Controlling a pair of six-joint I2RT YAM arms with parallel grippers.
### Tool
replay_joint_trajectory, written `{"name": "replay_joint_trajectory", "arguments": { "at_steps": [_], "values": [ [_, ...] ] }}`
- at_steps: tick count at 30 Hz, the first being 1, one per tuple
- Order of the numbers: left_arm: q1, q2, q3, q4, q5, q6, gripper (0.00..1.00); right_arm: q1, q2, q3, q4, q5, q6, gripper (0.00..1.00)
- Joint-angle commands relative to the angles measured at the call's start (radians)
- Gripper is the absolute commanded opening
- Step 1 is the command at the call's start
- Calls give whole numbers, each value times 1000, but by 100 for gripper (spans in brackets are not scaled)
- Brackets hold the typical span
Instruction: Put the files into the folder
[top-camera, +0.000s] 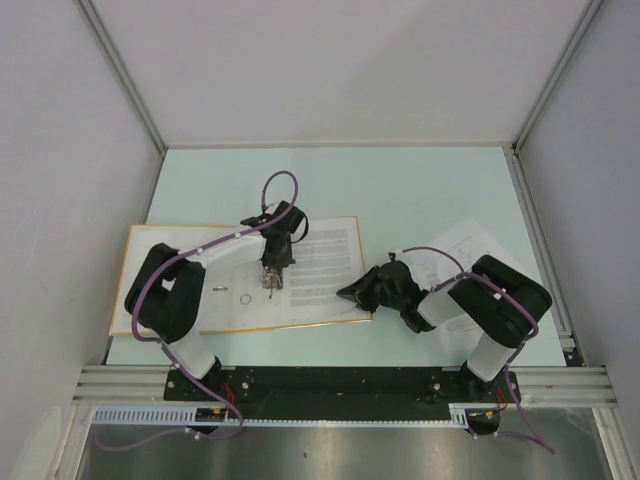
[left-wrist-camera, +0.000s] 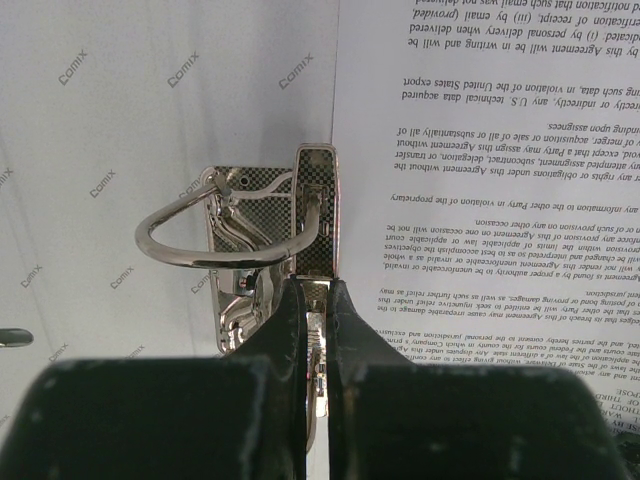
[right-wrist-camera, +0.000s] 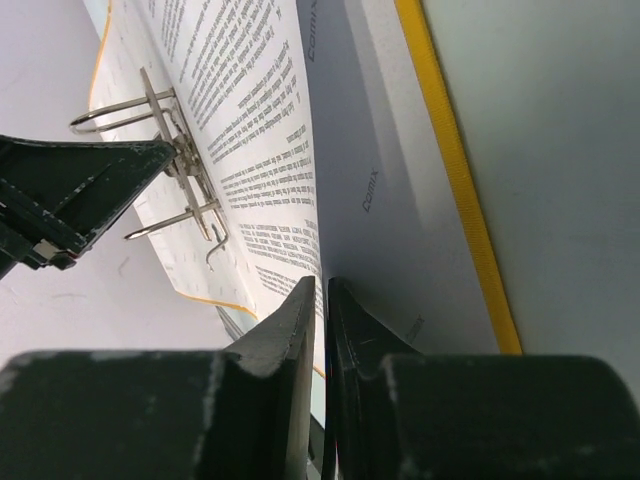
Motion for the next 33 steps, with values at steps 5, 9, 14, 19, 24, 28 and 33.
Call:
{"name": "replay_joint_trajectory", "arguments": {
  "at_steps": [5,9,14,19,24,28,33],
  "values": [
    [1,-8,-5,50,18,38,9,7,52,35,44,-7,-49,15],
    [1,-4,-12,58,14,43,31,5,49,43,38,-9,-55,15],
    [1,-30,-13,61,21,49,54,5,47,46,35,-12,-58,15],
    [0,-120,-15,78,94,78,57,8,53,51,29,-16,-66,15],
    [-3,-137,-36,165,211,80,37,8,58,52,24,-17,-80,16],
    [-5,-70,-30,216,263,77,23,12,49,54,6,-9,-91,16],
    [-6,51,-19,254,274,66,11,13,50,60,-5,-6,-98,18]
  ]
}}
